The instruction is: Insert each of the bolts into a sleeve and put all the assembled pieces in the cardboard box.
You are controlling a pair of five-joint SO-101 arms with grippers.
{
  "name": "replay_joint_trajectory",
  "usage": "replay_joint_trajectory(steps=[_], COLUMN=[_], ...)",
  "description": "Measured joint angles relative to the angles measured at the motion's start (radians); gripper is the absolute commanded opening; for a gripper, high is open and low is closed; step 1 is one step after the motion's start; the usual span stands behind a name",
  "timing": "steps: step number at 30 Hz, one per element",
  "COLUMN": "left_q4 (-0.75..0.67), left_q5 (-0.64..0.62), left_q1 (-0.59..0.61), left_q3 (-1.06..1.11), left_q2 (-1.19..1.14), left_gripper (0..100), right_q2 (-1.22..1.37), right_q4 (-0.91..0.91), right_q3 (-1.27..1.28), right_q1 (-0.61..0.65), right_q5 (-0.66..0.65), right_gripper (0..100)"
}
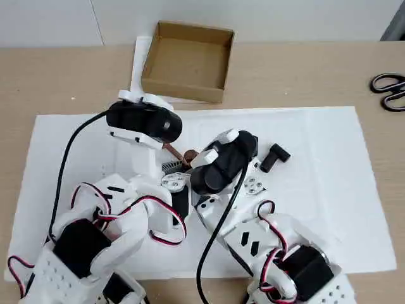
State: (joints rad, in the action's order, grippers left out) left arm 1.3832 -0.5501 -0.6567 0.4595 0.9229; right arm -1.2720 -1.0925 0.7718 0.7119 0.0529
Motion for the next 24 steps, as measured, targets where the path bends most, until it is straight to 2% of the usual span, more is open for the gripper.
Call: replay_joint_trajectory(steps=[3,8,10,19,24], left_q4=[0.000,0.000,0.005,0.012,0.031], left_q5=[0.000,0.000,-0.003,-0.003,-0.003], left_q1=[0.000,0.000,-0.002,0.003,0.052], left_q3=[0.006,0.006,0.015,0.038,-0.021], left_q2=[0.002,0.002,0.002,0.000,-0.009], left_gripper=[3,23,27,28,26], right_q2=[0.002,0.002,-0.002,-0.012,-0.017], right_q4=[-0.002,-0.002,0.002,0.000,0.002], right_q3=[0.002,0.002,0.000,-0.002,-0.006], right_q1=[0.000,-0.002,-0.017,-0.025,-0.025], right_q5=[0.000,0.000,-0.002,-0.002,-0.002], right_gripper=[0.2,0.2,0.2,0.2,0.2])
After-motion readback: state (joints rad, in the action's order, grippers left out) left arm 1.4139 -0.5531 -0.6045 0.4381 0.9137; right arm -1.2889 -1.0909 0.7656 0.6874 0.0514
